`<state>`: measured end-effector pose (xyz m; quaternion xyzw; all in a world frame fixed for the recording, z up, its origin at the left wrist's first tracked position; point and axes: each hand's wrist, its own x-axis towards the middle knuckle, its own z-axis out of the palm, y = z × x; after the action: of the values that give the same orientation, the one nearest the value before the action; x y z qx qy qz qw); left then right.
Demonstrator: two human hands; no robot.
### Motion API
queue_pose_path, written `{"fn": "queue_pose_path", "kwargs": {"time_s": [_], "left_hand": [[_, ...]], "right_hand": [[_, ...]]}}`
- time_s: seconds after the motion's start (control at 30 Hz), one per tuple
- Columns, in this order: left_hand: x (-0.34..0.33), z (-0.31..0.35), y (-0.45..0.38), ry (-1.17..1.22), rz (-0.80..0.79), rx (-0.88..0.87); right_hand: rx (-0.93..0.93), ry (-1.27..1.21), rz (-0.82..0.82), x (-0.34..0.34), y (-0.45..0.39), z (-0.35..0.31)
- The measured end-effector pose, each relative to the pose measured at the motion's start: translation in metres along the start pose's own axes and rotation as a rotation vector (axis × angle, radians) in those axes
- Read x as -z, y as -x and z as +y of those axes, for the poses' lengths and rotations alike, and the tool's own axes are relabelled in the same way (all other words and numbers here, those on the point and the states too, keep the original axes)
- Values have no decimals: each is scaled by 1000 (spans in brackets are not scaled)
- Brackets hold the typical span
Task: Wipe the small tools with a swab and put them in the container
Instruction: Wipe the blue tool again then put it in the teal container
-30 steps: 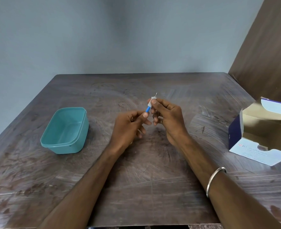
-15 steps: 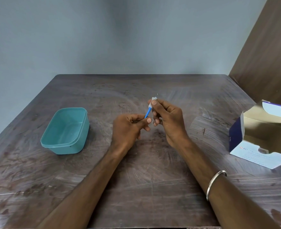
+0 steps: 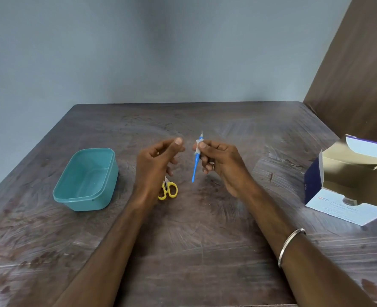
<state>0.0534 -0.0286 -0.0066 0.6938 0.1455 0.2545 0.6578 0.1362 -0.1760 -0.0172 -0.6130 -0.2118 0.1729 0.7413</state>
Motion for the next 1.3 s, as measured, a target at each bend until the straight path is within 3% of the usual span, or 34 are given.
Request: {"fn": "queue_pose_path", "kwargs": {"time_s": [0.2,0.37,0.53,0.83,1.13,1.3], "left_hand": [[10,1,-4,75,-247,58],[13,-4,-7,171,-405,62],[15,-3,-6,214,-454,75],[11,-6,-7,201,-330,65],[9,-8,-7,65,-83,144],[5,-4,-4,45,37,100]], "right_hand": [[-96,10,-305,-5,8,-5],[-207,-96,-392,-4,10,-9],[-271,-125,-413,-6,10,-9],[-229,-82,-363,-9,10,-9],[-122,207,-283,-7,6,1],[-51,313,-227,-11,5,2]]}}
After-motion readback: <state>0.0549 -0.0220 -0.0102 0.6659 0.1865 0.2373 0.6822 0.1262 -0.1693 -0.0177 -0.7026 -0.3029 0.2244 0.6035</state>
